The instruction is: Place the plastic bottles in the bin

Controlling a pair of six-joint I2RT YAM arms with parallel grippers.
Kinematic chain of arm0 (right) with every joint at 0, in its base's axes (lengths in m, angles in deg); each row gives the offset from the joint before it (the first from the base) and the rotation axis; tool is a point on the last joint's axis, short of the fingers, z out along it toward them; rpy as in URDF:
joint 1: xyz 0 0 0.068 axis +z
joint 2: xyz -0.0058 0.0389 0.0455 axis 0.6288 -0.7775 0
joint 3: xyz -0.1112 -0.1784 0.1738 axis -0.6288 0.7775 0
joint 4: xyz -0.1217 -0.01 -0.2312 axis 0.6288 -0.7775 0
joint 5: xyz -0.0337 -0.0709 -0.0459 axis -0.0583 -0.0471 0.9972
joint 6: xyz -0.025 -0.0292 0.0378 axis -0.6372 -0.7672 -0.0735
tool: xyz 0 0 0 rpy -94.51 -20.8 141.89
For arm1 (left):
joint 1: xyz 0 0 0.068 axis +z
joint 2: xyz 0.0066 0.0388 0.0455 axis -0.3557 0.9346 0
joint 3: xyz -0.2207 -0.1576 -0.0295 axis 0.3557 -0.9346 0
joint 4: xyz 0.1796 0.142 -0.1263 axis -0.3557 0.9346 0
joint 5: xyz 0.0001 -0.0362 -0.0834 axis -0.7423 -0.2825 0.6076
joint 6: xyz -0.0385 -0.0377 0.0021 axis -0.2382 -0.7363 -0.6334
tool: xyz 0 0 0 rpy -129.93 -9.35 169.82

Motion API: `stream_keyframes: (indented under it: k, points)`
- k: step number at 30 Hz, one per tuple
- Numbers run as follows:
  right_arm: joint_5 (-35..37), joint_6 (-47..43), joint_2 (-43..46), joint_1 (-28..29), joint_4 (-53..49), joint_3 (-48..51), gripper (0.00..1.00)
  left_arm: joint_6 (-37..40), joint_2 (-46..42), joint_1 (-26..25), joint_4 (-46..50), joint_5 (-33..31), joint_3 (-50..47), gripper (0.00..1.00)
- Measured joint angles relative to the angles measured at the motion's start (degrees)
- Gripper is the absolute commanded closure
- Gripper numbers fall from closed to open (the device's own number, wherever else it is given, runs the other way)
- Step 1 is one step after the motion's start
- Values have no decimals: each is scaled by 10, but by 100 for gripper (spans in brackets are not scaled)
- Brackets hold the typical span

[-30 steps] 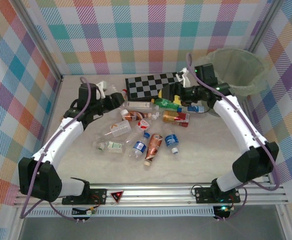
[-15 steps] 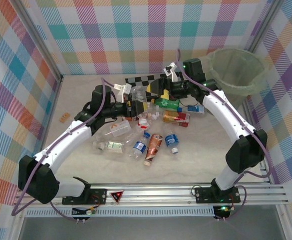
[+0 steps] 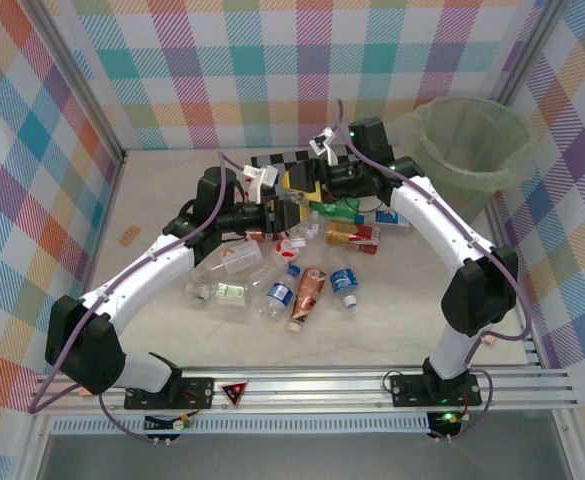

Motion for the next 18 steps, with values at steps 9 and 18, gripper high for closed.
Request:
stream_keyframes:
  k: [9,18]
  points:
    - [5,-12,-2,0,-10,-12,48,-11,0,0,-10,-2,0,38]
    - [43,-39,-4,-5,-52,-63,51,-20,-21,-1,-25,-16,-13,2]
